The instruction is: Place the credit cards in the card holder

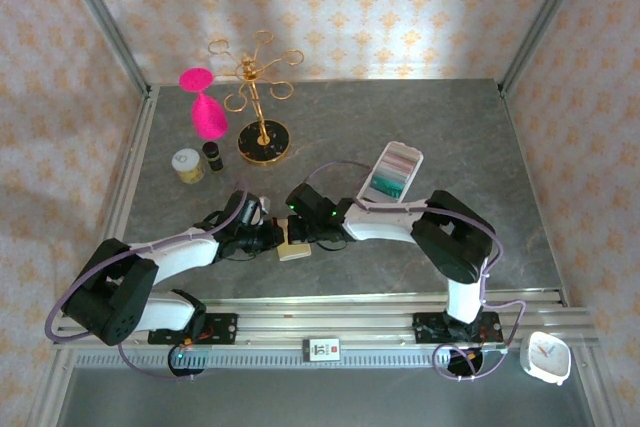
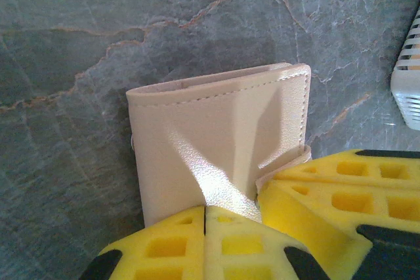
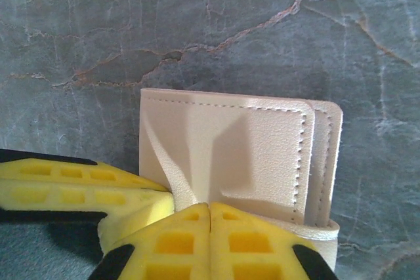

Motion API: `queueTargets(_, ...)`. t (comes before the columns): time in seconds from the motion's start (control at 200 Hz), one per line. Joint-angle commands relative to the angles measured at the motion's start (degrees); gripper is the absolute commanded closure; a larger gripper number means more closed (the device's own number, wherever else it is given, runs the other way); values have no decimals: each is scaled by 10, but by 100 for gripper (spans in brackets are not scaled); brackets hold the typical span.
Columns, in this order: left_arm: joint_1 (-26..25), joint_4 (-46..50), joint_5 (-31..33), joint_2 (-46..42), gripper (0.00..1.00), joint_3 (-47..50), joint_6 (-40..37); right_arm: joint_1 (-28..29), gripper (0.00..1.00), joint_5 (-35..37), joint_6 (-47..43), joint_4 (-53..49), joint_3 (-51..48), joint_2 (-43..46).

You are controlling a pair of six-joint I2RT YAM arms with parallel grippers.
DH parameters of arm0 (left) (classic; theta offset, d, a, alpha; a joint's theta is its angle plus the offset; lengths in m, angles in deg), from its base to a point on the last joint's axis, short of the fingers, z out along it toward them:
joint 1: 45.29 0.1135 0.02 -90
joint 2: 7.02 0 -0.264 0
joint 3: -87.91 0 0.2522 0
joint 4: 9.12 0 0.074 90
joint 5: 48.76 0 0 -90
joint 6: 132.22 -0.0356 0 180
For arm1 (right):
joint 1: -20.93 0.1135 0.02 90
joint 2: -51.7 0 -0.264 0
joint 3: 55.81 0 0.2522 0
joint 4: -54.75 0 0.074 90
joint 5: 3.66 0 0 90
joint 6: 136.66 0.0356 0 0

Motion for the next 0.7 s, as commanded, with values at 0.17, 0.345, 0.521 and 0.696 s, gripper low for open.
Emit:
queueTargets(0.17,6,-4,17,12,99,6,17,29,100,9,-5,-141,-85,-37)
queueTargets(0.345,32,25,40,-22,99,-5,24,31,100,32,0,-161,-72,-63)
queueTargets(0.521,60,112,116,-96,88,-37,19,31,97,40,10,-137,-43,-43)
queueTargets(0.696,70,192,202,-183,63,-71,23,27,73,54,20,-95,20,-1)
